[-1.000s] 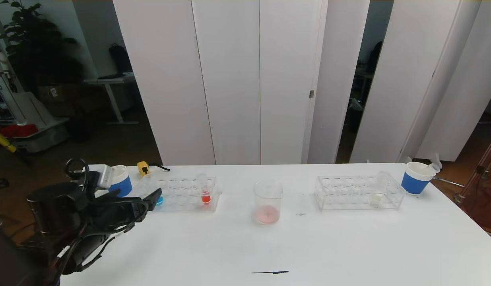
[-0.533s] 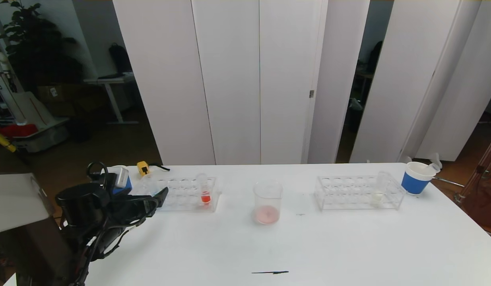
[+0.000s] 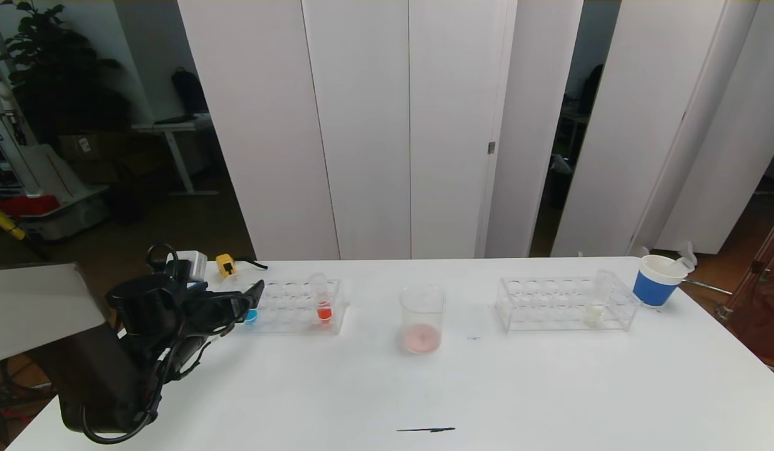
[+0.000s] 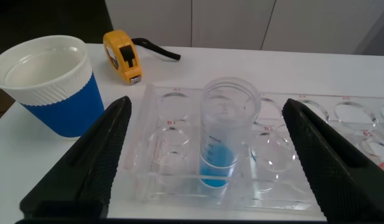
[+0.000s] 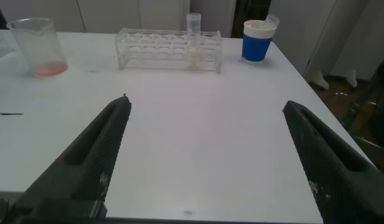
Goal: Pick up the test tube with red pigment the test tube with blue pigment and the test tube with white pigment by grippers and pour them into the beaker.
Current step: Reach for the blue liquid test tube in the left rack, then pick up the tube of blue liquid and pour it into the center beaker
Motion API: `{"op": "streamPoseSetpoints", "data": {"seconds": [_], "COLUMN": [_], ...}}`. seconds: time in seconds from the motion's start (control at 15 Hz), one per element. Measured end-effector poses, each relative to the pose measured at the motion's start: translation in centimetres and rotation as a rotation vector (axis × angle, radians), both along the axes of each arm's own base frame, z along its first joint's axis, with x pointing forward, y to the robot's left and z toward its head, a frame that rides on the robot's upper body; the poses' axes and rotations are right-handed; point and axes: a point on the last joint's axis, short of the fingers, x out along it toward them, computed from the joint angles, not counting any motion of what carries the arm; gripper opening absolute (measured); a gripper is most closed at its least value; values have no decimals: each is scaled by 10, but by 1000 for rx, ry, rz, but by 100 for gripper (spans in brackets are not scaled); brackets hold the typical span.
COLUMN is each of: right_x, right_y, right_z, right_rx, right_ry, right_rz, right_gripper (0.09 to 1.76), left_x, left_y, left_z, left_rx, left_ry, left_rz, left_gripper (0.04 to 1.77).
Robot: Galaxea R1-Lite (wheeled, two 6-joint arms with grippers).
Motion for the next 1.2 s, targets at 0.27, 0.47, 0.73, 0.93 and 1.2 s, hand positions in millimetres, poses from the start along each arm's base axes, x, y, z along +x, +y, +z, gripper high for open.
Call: {"op": "streamPoseSetpoints", "data": {"seconds": [0.27,0.47,0.73,0.93,1.2], "right_x": [0,0,0,0,0], "right_y": [0,0,0,0,0], "right_z": [0,0,0,0,0], "right_rx": [0,0,0,0,0], "right_ry": [0,0,0,0,0], "right_rz": [1,0,1,1,1], "right_gripper": [175,175,175,175,175], "left_x": [4,9,15,17,18], "left_y": [2,2,-1,-2,-1], "left_z": [-4,-6,-6,-6,-6], "left_rx": [-1,1,1,1,-1], "left_ry": [5,4,2,-2,-3], "left_rz": [5,-1,-11,-9,-8], "left_gripper": [173,143,46,57,58]}}
